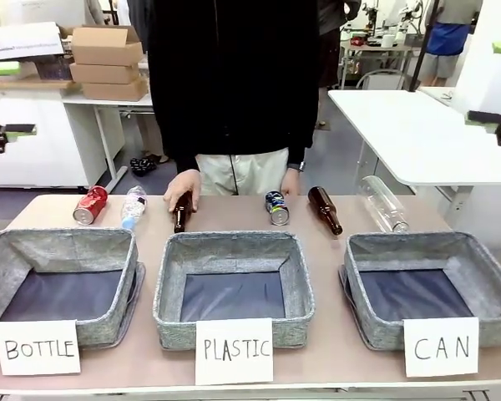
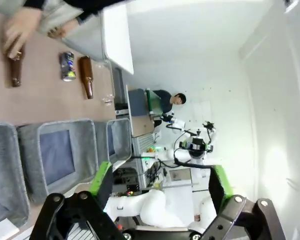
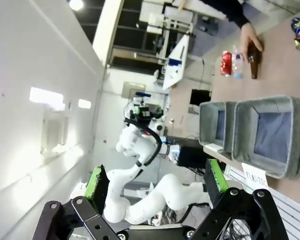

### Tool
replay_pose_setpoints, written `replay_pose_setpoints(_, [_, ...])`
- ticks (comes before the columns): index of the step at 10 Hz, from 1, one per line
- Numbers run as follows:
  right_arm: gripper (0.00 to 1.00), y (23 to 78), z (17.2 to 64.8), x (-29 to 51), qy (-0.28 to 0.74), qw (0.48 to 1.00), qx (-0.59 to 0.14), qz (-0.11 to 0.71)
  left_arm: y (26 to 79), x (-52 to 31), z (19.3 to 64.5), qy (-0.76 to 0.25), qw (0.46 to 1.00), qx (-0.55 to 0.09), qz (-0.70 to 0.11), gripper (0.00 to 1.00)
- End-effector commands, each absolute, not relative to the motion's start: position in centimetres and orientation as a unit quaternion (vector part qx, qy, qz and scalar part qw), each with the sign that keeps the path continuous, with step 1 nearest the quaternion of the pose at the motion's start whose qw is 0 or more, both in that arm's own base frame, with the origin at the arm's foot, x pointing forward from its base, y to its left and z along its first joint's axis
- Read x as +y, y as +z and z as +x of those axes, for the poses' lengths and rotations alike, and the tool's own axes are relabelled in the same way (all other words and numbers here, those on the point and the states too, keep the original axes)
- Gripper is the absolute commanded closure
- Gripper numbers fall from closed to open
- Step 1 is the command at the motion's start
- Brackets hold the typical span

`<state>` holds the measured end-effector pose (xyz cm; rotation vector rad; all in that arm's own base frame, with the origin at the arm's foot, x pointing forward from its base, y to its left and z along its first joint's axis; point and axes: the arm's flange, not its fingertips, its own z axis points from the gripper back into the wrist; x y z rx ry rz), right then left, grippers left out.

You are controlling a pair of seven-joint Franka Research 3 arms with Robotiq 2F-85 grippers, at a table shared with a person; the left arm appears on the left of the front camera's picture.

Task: Sort the can waste into the basket.
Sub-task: Pick up the can waste from the table and place it in the right Fabric basket.

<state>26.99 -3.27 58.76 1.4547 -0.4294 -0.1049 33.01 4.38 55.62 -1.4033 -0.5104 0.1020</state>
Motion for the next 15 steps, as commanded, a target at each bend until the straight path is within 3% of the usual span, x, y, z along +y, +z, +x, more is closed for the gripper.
replay_pose_setpoints(1, [0.00, 59.1, 26.2, -3.3, -0.008, 0.736, -0.201, 0.647, 56.8, 4.4, 31.7, 0.003, 0.734, -0.246, -0.633, 0.00])
replay_pose_setpoints(10, [0.00, 58.8, 25.7, -3.5, -0.020, 0.743, -0.192, 0.640, 56.8, 4.4, 31.7, 0.003, 0.734, -0.246, -0.633, 0.00])
replay_pose_setpoints(12, [0.00, 58.5, 30.1, 1.3, -0.048, 0.865, -0.227, 0.446, 56.8, 4.4, 31.7, 0.003, 0.734, -0.246, -0.633, 0.00])
replay_pose_setpoints(15, [0.00, 56.4, 41.3, 10.8, -0.010, 0.935, -0.230, 0.271, 56.8, 4.4, 31.7, 0.003, 0.734, -0.246, -0.633, 0.00])
